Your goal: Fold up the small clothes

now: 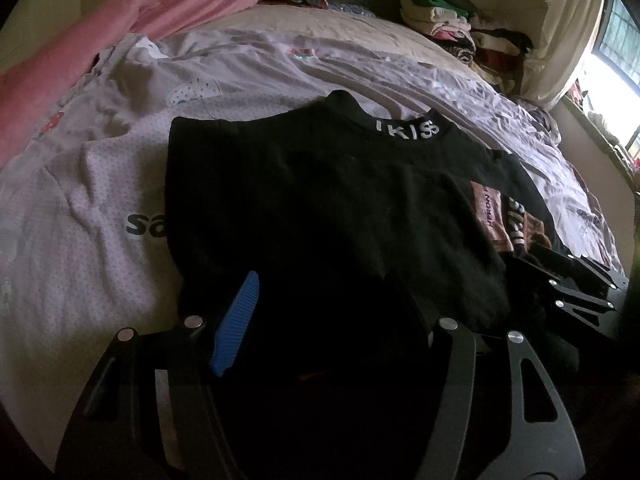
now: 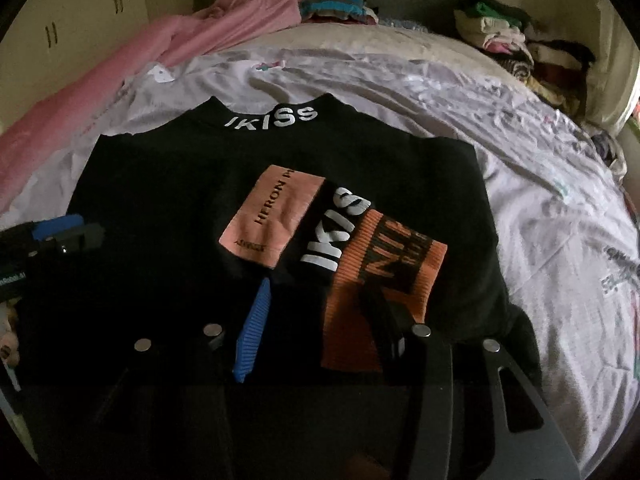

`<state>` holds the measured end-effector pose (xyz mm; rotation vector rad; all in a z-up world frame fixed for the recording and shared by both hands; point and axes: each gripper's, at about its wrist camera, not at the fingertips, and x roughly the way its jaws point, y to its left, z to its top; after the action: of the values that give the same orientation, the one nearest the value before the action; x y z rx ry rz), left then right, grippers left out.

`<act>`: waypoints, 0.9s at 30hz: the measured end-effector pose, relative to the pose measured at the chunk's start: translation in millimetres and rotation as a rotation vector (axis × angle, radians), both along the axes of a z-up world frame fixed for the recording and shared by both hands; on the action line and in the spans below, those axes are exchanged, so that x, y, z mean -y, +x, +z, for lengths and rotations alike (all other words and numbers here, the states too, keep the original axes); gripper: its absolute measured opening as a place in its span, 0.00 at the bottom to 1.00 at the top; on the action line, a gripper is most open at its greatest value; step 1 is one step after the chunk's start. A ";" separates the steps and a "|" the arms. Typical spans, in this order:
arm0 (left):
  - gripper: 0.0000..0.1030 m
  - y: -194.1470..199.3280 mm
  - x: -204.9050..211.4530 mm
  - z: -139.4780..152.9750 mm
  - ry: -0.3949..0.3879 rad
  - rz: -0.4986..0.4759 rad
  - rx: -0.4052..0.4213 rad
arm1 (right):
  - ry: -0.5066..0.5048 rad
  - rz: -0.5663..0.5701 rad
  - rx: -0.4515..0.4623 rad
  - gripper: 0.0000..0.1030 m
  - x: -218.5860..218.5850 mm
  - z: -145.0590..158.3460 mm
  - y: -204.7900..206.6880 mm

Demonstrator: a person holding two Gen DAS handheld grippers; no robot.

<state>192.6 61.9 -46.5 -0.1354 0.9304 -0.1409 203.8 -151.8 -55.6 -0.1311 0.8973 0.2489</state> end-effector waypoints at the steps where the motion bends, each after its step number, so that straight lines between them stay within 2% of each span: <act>1: 0.55 -0.2 -0.1 0.0 -0.001 0.000 0.000 | -0.003 0.001 0.008 0.46 -0.9 1.3 -1.4; 5: 0.55 -0.4 0.2 1.6 -0.002 -0.001 0.001 | 0.036 -0.006 0.028 0.47 1.9 9.0 -6.6; 8: 0.55 -1.2 0.6 3.6 -0.005 -0.003 0.003 | 0.046 -0.012 0.044 0.52 3.1 13.8 -11.6; 14: 0.55 -5.4 -0.3 10.4 -0.023 -0.007 0.019 | 0.082 -0.036 0.084 0.67 10.3 27.1 -22.5; 16: 0.56 -9.2 -0.6 16.0 -0.044 -0.008 0.036 | 0.087 -0.042 0.096 0.76 12.6 30.8 -25.8; 22: 0.79 -16.8 -0.9 28.9 -0.054 0.008 0.083 | 0.089 -0.078 0.142 0.91 19.0 40.4 -33.8; 24: 0.84 -19.5 0.1 33.1 -0.037 0.014 0.102 | 0.085 -0.087 0.152 0.93 21.3 42.9 -36.1; 25: 0.90 -20.8 0.1 34.4 -0.034 0.019 0.109 | 0.086 -0.090 0.156 0.93 22.3 43.8 -37.0; 27: 0.91 -23.5 0.1 38.4 -0.033 0.026 0.120 | 0.092 -0.096 0.162 0.94 24.9 46.6 -39.4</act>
<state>169.1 61.8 -8.1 -0.1679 0.8063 -0.1385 164.4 -176.7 -9.0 -0.0219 0.7278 0.1869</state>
